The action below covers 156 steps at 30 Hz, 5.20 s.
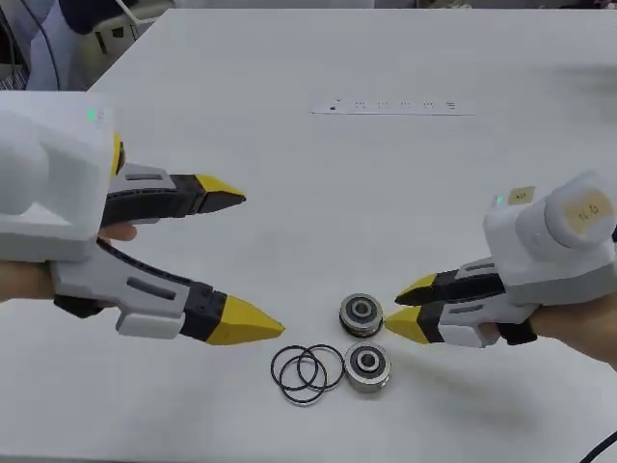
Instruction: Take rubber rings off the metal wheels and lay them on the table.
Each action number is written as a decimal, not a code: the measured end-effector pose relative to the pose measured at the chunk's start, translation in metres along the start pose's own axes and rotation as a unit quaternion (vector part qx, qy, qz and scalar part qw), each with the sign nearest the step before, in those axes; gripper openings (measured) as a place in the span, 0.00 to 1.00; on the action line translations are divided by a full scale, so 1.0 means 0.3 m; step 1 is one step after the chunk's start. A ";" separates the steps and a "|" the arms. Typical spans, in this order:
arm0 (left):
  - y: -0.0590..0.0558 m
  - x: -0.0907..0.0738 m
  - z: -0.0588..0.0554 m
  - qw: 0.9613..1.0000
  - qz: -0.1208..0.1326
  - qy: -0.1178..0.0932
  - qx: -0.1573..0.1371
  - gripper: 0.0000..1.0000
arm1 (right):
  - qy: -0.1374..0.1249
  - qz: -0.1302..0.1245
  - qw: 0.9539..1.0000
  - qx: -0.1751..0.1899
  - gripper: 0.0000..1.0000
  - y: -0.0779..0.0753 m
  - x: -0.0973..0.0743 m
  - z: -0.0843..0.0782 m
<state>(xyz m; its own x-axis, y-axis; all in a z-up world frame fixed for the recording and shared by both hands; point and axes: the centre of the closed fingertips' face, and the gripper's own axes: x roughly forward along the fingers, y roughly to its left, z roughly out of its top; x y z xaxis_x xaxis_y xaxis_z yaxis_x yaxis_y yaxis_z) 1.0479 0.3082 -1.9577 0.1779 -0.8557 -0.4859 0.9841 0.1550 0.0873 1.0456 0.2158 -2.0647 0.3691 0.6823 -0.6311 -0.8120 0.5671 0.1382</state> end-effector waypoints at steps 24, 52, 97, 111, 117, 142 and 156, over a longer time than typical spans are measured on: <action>-0.028 0.259 -0.047 0.997 -0.065 -0.001 0.035 0.54 | 0.022 0.024 0.999 -0.019 0.16 0.024 0.029 -0.035; -0.046 0.400 -0.156 0.996 -0.081 0.023 0.011 0.16 | 0.012 0.033 0.999 -0.019 0.16 0.013 0.054 -0.018; -0.044 0.395 -0.166 0.997 -0.073 0.004 0.015 0.08 | -0.010 0.018 0.999 0.031 0.00 0.001 0.055 -0.017; -0.045 0.397 -0.165 0.997 -0.074 0.000 0.016 0.08 | -0.025 0.028 0.994 0.103 0.00 -0.017 0.045 -0.016; -0.045 0.398 -0.165 0.997 -0.073 0.000 0.016 0.08 | -0.035 0.031 0.991 0.126 0.00 -0.015 0.033 -0.006; -0.049 0.399 -0.165 0.997 -0.072 -0.001 0.023 0.08 | -0.042 0.030 0.984 0.172 0.00 0.006 0.023 0.030; -0.049 0.400 -0.163 0.997 -0.073 -0.003 0.024 0.08 | -0.045 0.034 0.985 0.166 0.00 0.017 0.025 0.046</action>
<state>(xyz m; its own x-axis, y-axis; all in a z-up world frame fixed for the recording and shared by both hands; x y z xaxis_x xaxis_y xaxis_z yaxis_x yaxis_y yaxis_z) 1.0546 0.2274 -2.0599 0.0327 -0.8703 -0.4915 0.9983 0.0047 0.0583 1.0507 0.2303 -2.0582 0.3698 0.7527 -0.5447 -0.6486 0.6289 0.4287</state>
